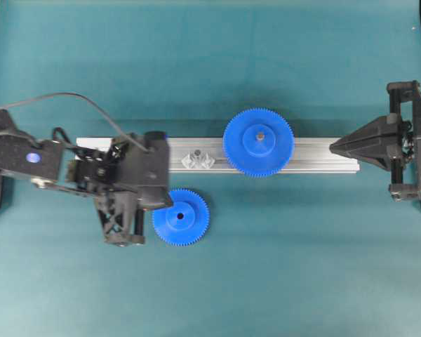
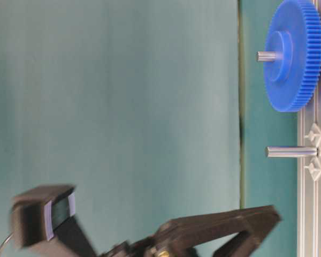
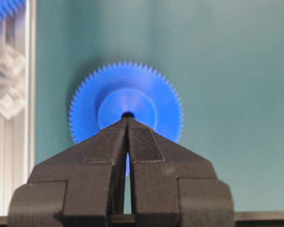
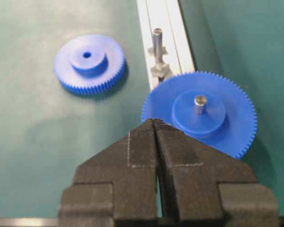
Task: Find the location of the shaft and insert the small gear.
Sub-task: 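Move the left gripper toward the small blue gear on the table, then position the open left gripper above the small gear's hub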
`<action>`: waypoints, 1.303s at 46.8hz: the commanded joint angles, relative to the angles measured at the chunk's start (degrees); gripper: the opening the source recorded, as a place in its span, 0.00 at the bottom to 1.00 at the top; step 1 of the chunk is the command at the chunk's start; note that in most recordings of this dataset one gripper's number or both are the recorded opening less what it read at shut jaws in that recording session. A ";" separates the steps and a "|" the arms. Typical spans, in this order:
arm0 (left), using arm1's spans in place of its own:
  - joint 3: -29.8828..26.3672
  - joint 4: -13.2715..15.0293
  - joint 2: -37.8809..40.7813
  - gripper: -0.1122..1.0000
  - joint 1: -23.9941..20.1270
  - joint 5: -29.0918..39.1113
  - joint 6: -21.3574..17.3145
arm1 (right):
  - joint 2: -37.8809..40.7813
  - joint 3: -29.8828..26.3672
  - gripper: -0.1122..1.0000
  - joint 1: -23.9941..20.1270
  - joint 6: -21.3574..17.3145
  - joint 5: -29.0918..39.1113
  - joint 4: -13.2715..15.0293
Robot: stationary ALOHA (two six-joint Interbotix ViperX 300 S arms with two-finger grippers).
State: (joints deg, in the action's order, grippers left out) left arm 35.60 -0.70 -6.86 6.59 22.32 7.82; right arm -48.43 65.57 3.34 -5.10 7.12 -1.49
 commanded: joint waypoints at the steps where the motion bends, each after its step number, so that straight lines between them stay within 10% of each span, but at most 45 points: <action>1: -2.55 0.00 0.44 0.09 0.35 1.05 0.09 | 0.35 -0.88 0.10 0.09 -0.88 -0.26 0.00; 61: -14.85 -0.09 12.48 0.09 0.62 16.17 0.09 | 0.35 0.00 0.10 0.26 -1.14 -0.26 0.00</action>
State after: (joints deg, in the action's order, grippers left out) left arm 22.32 -0.62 6.33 6.68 38.32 8.09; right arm -48.34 65.92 3.34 -5.63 7.12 -1.49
